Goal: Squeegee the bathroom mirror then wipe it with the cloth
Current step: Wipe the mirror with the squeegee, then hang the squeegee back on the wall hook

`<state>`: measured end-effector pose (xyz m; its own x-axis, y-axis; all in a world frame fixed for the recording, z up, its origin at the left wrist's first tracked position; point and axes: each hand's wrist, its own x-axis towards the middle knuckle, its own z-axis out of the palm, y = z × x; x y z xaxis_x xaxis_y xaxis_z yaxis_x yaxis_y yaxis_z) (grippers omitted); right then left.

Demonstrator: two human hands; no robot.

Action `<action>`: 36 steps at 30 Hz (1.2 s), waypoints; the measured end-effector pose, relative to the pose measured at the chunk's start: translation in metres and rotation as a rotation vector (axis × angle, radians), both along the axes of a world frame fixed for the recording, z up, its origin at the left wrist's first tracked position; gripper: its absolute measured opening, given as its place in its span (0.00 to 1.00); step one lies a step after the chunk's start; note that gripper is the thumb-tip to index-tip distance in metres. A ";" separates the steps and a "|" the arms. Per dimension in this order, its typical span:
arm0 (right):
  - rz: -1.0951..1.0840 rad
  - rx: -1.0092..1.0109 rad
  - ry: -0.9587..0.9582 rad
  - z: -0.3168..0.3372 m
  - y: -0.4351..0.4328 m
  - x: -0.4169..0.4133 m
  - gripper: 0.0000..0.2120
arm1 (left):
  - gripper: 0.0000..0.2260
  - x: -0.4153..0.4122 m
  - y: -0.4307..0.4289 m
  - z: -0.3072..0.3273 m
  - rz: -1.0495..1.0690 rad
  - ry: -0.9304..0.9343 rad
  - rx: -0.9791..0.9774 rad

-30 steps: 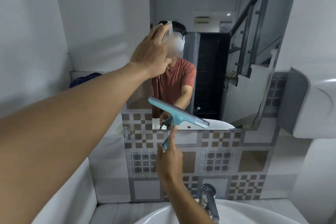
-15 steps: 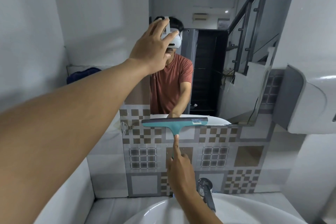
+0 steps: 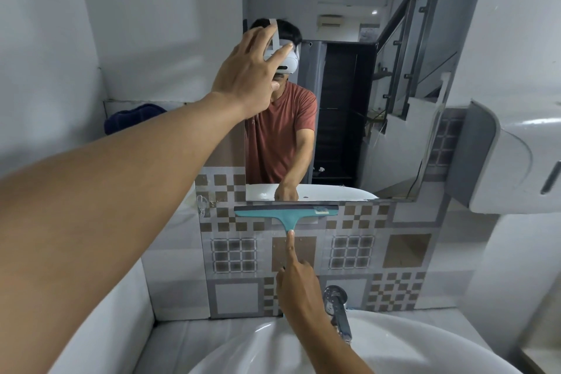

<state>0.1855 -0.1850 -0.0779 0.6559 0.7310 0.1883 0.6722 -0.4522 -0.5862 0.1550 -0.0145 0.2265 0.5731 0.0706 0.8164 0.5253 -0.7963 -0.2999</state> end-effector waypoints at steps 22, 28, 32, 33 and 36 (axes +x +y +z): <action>0.102 0.049 0.401 0.124 -0.120 0.051 0.22 | 0.23 -0.026 -0.102 -0.079 -0.216 0.170 -0.493; 0.153 0.040 0.249 0.169 -0.140 0.076 0.11 | 0.17 -0.023 -0.161 -0.129 -0.353 0.299 -0.863; 0.244 0.049 0.198 0.196 -0.147 0.084 0.09 | 0.14 -0.018 -0.184 -0.142 -0.385 0.346 -0.960; 0.263 0.041 0.195 0.202 -0.148 0.084 0.10 | 0.14 -0.018 -0.186 -0.143 -0.384 0.336 -0.983; 0.294 0.064 0.215 0.213 -0.150 0.083 0.13 | 0.10 -0.022 -0.190 -0.142 -0.394 0.240 -1.045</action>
<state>0.2689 -0.3353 0.1354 0.4490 0.8854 0.1201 0.6264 -0.2160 -0.7490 0.1333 -0.2041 0.0845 0.8395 0.4317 0.3300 0.2022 -0.8119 0.5477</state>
